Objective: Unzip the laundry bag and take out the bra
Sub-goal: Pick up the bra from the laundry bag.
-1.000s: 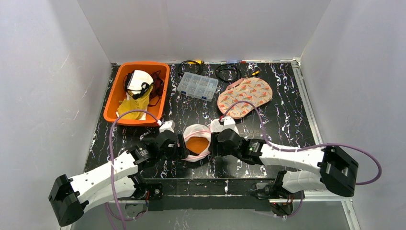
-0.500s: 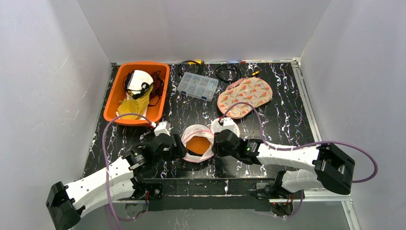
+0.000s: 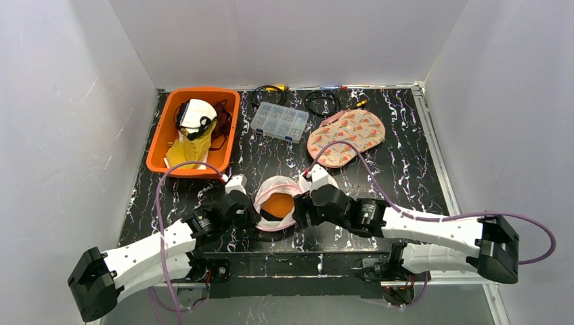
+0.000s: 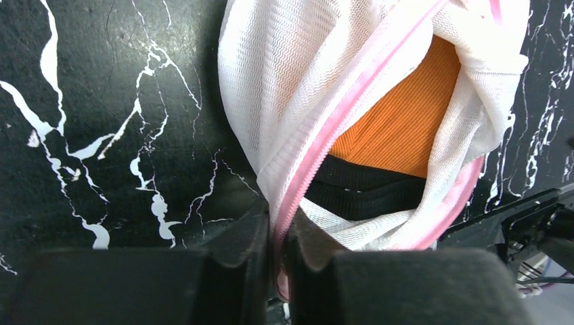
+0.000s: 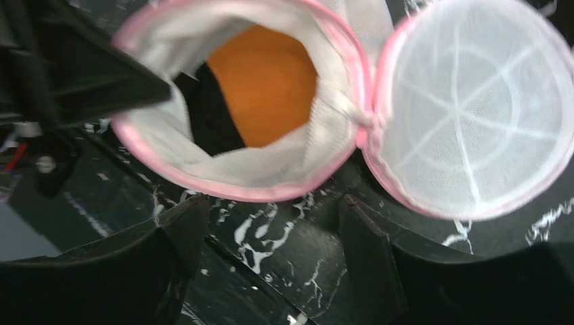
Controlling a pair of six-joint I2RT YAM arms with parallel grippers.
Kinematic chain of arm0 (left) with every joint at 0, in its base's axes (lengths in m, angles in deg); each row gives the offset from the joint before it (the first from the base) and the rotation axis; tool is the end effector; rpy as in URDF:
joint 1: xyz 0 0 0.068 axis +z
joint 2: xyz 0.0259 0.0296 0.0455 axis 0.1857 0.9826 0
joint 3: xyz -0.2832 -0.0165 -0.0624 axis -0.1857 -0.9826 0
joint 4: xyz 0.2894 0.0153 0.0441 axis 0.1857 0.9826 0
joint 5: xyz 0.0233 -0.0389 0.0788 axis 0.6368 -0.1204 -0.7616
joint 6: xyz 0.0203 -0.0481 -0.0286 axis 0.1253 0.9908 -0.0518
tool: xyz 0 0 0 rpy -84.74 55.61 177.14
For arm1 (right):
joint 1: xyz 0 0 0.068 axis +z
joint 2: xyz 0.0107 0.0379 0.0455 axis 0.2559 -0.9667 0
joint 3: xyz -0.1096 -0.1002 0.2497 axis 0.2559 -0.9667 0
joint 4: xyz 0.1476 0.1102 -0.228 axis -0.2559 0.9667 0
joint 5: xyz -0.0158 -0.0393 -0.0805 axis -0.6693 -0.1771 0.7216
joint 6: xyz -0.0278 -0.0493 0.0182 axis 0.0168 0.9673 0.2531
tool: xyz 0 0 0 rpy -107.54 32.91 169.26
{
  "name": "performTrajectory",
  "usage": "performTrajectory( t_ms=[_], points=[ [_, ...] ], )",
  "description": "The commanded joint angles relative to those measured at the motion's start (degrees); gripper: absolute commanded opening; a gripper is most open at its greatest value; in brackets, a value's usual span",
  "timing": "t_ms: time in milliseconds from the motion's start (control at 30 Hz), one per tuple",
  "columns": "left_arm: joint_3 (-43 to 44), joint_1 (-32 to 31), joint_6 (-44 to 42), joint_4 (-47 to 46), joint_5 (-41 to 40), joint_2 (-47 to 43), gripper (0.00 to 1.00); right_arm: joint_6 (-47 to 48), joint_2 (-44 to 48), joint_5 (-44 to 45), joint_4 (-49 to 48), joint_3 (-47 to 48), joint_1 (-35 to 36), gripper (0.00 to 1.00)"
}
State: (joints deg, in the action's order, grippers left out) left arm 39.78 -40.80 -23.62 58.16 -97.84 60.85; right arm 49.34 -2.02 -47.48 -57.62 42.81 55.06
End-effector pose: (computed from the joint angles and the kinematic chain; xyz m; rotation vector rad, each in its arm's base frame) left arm 0.1323 -0.1513 0.1903 -0.1105 2.3289 -0.7103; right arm 0.1064 0.2447 0.2365 -0.5126 2.1852 0.5981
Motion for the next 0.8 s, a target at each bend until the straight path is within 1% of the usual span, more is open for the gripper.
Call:
performTrajectory(
  t_ms=[0, 33, 100, 167, 267, 400, 500, 567, 667, 767],
  points=[
    [-1.52, -0.17, -2.18, -0.98, 1.3, -2.39, 0.05, 7.89, 1.5, -6.32, -6.5, 6.01, 0.24, 0.74],
    [-1.67, -0.14, -2.37, -1.01, 1.8, -2.45, 0.0, 9.01, -0.38, -7.29, -6.06, 8.0, 0.28, 0.7],
    [-1.84, -0.16, -2.53, -1.06, 2.38, -2.46, 0.0, 10.7, -5.54, -8.01, -5.38, 11.48, 0.26, 0.62],
    [-2.22, -0.17, -2.58, -1.36, 3.17, -2.46, 0.0, 11.33, -10.86, -8.3, -7.63, 12.45, 0.25, 0.54],
    [-2.74, -0.15, -2.56, -1.05, 4.16, -2.61, 0.0, 11.98, -16.08, -8.39, -13.58, 11.61, 0.23, 0.52],
    [-4.12, -0.12, -1.64, 0.08, 4.75, -3.72, 0.0, 12.06, -22.12, -6.83, -17.21, 11.61, 0.21, 0.52],
    [-5.28, -0.09, -0.53, 0.71, 4.86, -4.99, 0.0, 12.18, -24.77, -5.09, -19.29, 10.68, 0.23, 0.54],
    [-5.69, -0.17, -0.03, 1.61, 4.81, -5.67, 0.0, 12.48, -25.88, -3.11, -20.43, 9.47, 0.18, 0.58],
    [-5.97, -0.17, 0.28, 3.03, 4.03, -6.16, 0.0, 12.83, -26.77, -1.05, -19.61, 8.1, 0.28, 0.65],
    [-6.25, -0.17, 0.46, 3.81, 3.1, -5.67, 0.0, 12.82, -25.72, -0.71, -20.4, 4.84, 0.42, 0.69]
  ],
)
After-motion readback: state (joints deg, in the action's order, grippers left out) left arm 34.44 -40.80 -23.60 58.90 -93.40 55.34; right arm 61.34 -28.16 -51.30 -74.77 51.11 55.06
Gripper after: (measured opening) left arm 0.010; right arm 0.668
